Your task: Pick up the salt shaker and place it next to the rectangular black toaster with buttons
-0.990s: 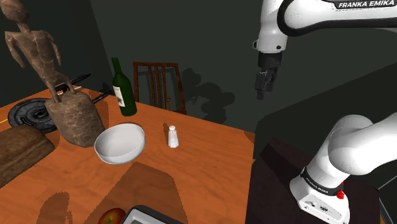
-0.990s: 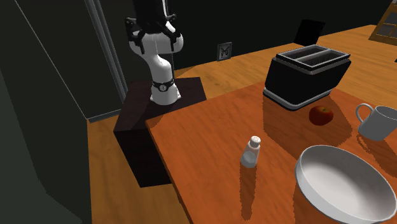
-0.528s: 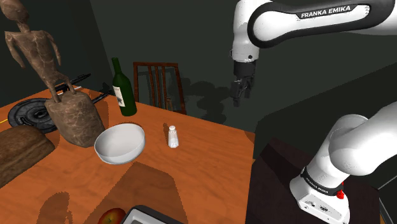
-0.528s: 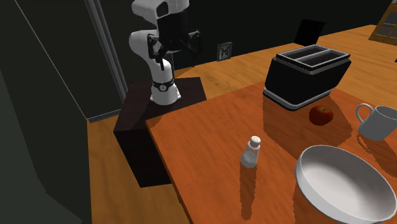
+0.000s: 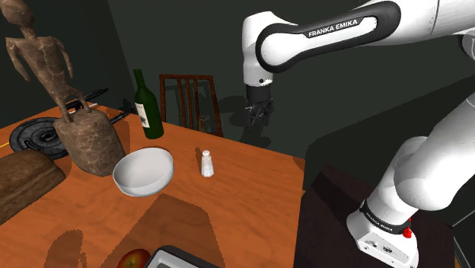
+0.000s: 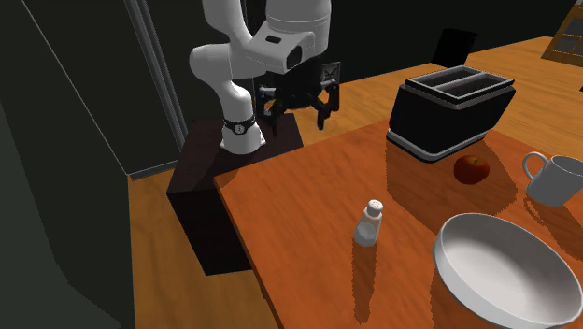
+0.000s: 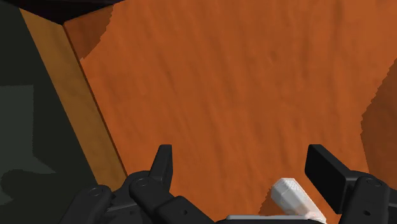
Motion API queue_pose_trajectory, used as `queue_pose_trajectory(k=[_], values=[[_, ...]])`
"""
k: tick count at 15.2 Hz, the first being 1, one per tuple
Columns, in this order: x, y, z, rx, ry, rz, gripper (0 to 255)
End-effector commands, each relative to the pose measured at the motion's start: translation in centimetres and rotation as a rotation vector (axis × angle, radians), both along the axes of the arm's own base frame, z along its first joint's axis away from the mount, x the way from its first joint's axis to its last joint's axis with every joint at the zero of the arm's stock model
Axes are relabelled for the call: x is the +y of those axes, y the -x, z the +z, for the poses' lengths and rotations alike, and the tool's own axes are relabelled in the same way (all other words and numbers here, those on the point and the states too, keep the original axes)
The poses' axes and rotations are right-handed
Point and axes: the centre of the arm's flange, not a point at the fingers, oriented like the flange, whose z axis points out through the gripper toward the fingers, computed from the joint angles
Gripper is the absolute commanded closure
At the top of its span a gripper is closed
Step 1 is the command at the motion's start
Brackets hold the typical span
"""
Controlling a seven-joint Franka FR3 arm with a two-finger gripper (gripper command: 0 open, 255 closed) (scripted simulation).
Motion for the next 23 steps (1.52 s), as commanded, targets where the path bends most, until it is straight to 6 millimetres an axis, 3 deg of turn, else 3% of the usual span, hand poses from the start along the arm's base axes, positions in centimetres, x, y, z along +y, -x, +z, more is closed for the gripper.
queue_pose_trajectory(k=[1,14,23], values=[[1.8,-1.7,-1.0,0.0,-0.002,0.002,0],[12.8,-12.9,-7.0,-0.004,-0.014,0.014,0],[13.0,-12.3,-10.9,-0.004,-0.014,0.014,0]])
